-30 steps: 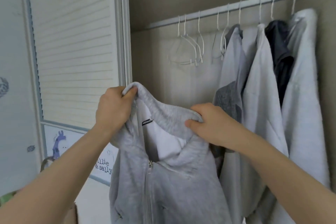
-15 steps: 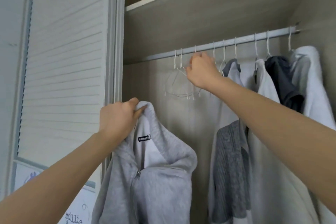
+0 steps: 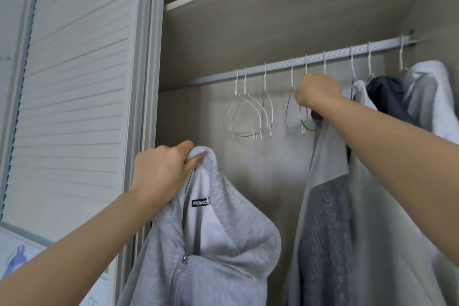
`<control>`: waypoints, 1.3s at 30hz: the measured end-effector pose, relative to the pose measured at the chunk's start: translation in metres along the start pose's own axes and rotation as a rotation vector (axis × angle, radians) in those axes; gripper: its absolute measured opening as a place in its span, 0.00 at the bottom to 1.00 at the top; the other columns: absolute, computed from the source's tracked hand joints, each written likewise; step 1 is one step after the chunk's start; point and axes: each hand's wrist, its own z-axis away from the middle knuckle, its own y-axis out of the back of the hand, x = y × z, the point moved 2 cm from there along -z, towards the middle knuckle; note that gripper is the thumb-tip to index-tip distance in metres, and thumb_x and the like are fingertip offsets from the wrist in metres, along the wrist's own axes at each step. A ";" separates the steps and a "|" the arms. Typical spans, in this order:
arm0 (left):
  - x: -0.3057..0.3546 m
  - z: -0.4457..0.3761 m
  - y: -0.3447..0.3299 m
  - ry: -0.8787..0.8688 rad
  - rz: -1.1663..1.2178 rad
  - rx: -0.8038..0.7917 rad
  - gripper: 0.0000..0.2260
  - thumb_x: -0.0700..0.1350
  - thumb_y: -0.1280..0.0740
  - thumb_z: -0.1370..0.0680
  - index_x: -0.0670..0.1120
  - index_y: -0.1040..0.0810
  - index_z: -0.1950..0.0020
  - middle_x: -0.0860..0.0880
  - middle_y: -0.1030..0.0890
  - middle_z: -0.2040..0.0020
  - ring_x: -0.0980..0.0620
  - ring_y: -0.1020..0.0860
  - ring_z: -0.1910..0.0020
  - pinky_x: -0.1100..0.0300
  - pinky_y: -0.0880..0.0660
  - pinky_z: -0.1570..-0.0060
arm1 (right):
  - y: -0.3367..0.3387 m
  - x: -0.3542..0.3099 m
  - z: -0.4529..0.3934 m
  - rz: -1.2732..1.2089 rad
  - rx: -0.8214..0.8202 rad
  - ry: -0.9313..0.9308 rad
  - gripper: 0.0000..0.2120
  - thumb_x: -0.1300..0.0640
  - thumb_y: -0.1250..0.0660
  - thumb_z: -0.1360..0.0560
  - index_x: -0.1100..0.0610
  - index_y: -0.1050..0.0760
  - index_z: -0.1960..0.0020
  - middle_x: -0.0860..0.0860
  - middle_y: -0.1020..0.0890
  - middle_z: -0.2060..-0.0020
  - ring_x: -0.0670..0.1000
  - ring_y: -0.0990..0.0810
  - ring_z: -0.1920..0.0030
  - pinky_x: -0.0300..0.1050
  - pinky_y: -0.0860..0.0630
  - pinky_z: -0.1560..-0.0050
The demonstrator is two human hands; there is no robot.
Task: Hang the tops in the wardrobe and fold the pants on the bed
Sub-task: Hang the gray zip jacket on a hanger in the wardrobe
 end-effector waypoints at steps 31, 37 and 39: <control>-0.003 0.030 -0.018 0.020 0.000 -0.109 0.25 0.65 0.51 0.24 0.48 0.29 0.66 0.49 0.29 0.78 0.42 0.26 0.78 0.59 0.32 0.77 | -0.012 -0.018 -0.026 -0.862 -0.217 -0.069 0.17 0.62 0.45 0.24 0.66 0.30 0.38 0.63 0.22 0.43 0.62 0.21 0.46 0.58 0.26 0.46; -0.004 0.030 -0.015 0.075 0.007 -0.175 0.19 0.62 0.40 0.22 0.50 0.33 0.65 0.50 0.27 0.76 0.42 0.24 0.73 0.60 0.34 0.74 | 0.007 -0.015 -0.023 -0.935 -0.135 -0.043 0.11 0.63 0.44 0.23 0.62 0.28 0.43 0.59 0.23 0.50 0.55 0.24 0.54 0.44 0.30 0.62; -0.003 0.032 -0.014 0.070 0.012 -0.192 0.19 0.61 0.38 0.23 0.50 0.33 0.66 0.50 0.28 0.77 0.42 0.25 0.75 0.60 0.35 0.75 | 0.011 -0.014 -0.017 -0.932 -0.129 -0.038 0.08 0.63 0.44 0.23 0.62 0.27 0.50 0.60 0.24 0.51 0.56 0.26 0.54 0.49 0.26 0.57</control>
